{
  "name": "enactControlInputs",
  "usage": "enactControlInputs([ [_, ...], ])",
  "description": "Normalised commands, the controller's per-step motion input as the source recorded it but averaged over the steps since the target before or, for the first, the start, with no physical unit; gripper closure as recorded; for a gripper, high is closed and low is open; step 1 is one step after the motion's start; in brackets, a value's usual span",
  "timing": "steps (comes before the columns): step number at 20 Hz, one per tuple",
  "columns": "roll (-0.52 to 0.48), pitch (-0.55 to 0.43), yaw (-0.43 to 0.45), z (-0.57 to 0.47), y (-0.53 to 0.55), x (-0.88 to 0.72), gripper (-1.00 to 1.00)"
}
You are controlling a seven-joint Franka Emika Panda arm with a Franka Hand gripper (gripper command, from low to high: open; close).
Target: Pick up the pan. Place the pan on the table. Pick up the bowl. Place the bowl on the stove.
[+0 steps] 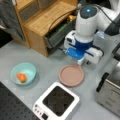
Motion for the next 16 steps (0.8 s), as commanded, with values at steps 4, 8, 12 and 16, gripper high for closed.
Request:
enactControlInputs([
  [4,-0.063,0.135,-0.022,0.23,0.05,0.09,-1.0],
  [8,-0.047,0.175,-0.034,0.29,0.01,0.18,-1.0],
  [12,-0.038,0.201,-0.053,0.28,-0.04,0.29,-1.0],
  [16,-0.029,0.223,-0.06,0.24,-0.12,0.34,-1.0],
])
